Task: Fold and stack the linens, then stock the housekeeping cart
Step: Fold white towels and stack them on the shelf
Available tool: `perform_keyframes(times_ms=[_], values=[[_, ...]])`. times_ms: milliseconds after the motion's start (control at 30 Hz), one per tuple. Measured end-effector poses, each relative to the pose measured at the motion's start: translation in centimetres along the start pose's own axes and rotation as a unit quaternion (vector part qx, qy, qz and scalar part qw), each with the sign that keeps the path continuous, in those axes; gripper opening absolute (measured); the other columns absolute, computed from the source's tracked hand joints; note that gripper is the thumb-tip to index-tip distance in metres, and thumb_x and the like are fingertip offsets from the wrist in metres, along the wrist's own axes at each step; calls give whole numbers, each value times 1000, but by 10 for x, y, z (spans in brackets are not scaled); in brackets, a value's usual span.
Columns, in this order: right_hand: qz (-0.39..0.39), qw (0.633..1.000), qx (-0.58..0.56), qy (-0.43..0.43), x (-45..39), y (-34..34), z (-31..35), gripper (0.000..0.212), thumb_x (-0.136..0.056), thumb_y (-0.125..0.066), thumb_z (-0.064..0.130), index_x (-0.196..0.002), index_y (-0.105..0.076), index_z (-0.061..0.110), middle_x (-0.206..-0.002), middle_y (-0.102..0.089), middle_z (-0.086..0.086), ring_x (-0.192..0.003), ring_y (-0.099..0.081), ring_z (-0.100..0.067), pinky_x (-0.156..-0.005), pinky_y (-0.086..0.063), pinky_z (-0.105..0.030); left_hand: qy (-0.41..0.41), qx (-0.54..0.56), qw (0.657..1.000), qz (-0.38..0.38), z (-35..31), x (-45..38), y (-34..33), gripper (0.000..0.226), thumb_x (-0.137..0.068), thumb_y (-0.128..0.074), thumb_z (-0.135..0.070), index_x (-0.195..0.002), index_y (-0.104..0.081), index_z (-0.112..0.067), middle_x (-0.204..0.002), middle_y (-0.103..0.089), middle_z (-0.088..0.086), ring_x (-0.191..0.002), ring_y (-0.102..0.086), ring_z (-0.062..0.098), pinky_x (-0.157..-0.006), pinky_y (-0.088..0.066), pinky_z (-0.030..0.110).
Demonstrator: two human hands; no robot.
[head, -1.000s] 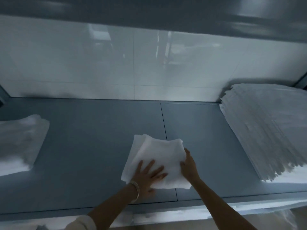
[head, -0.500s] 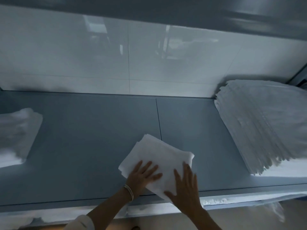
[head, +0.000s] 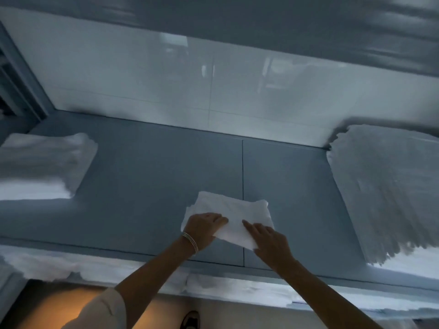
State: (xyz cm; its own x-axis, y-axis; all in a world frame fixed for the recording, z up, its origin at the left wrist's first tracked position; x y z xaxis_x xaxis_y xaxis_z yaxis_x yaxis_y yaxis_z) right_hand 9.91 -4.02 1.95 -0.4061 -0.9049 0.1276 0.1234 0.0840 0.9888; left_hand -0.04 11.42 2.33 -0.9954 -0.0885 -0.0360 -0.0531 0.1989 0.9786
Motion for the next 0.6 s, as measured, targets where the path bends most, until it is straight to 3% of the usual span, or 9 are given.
perform_keyframes(times_ms=[67,167,233,333,400,600], values=[[8,999,29,39,-15,16,16,95,-25,-90,24,-115,-58,25,-74,-68,8,-51,-63,-11,-31,-45,-22,45,-60,997,15,12,25,24,63,-38,-88,-33,-98,-70,-25,-84,-71,-7,-63,-69,13,-44,-50,21],[-14,992,74,100,-43,62,64,75,-26,-86,21,-99,-71,21,-74,-69,7,-50,-62,-12,-36,-43,-19,176,-89,976,88,46,69,53,62,-84,-60,-31,-140,-37,-22,-129,-55,3,-108,-60,26,-84,-48,34],[-35,985,99,136,-62,88,101,70,-33,-83,19,-102,-71,18,-79,-70,3,-56,-65,-16,-42,-47,-22,254,-87,953,142,72,101,72,65,-89,-53,-30,-147,-23,-24,-141,-45,5,-121,-51,29,-95,-41,36],[-15,974,77,210,-93,110,161,64,-68,-68,16,-131,-53,17,-112,-65,-6,-93,-66,-27,-71,-52,-35,334,-86,928,141,111,148,104,69,-85,-59,-32,-145,-25,-28,-141,-45,5,-122,-51,28,-94,-42,37],[-32,966,72,245,-114,123,202,65,-79,-59,19,-141,-39,21,-128,-57,-2,-111,-58,-25,-84,-47,-33,374,-106,912,129,139,177,126,65,-84,-60,-33,-141,-29,-30,-136,-50,3,-117,-55,28,-91,-45,36],[-75,955,74,279,-190,166,312,67,-83,-56,26,-144,-30,27,-137,-49,2,-117,-54,-22,-86,-45,-32,430,-146,888,76,237,238,203,61,-84,-60,-26,-139,-33,-29,-128,-56,4,-110,-58,28,-85,-47,36]])
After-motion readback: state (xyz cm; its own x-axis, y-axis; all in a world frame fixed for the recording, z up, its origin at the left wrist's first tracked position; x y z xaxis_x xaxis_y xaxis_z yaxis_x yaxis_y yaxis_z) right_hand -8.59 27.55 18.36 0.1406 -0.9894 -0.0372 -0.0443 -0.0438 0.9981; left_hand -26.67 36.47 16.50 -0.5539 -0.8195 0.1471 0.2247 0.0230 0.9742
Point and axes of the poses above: each hand's wrist, its own x-axis away from the middle knuckle, its own y-axis out of the back of the hand, z = x × y, the point moved 5 cm from there along -x, towards the middle knuckle
